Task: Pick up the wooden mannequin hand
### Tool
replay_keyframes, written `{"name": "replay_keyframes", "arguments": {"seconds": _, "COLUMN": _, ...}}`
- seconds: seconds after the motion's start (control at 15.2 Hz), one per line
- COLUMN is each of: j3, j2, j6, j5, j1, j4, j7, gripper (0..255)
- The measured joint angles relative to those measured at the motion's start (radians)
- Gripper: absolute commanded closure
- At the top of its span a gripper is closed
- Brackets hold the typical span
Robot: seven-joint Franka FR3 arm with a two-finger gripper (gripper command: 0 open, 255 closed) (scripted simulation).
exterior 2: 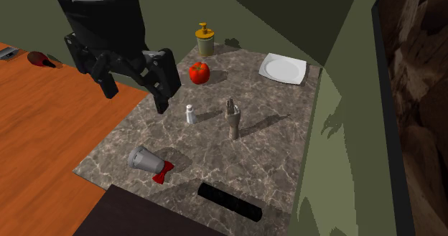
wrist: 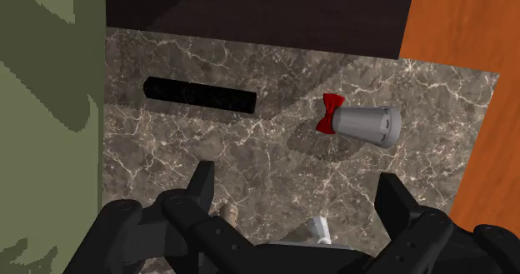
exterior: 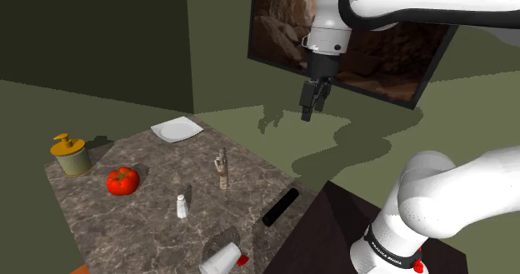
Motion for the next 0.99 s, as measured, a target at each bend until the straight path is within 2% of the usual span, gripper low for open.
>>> {"name": "replay_keyframes", "arguments": {"seconds": 0.13, "j3": 0.002, "j2": 0.012, "j6": 0.015, "j5": 0.001, "j1": 0.0, "j4": -0.004, "j7": 0.0, "gripper": 0}}
{"name": "replay_keyframes", "arguments": {"seconds": 0.26, "j3": 0.0, "j2": 0.057, "j6": 0.072, "j5": -0.003, "j1": -0.003, "j4": -0.019, "j7": -0.008, "gripper": 0}}
{"name": "replay_keyframes", "arguments": {"seconds": 0.99, "j3": 0.003, "j2": 0.428, "j6": 0.379, "j5": -0.021, "j1": -0.019, "j4": 0.035, "j7": -0.032, "gripper": 0}}
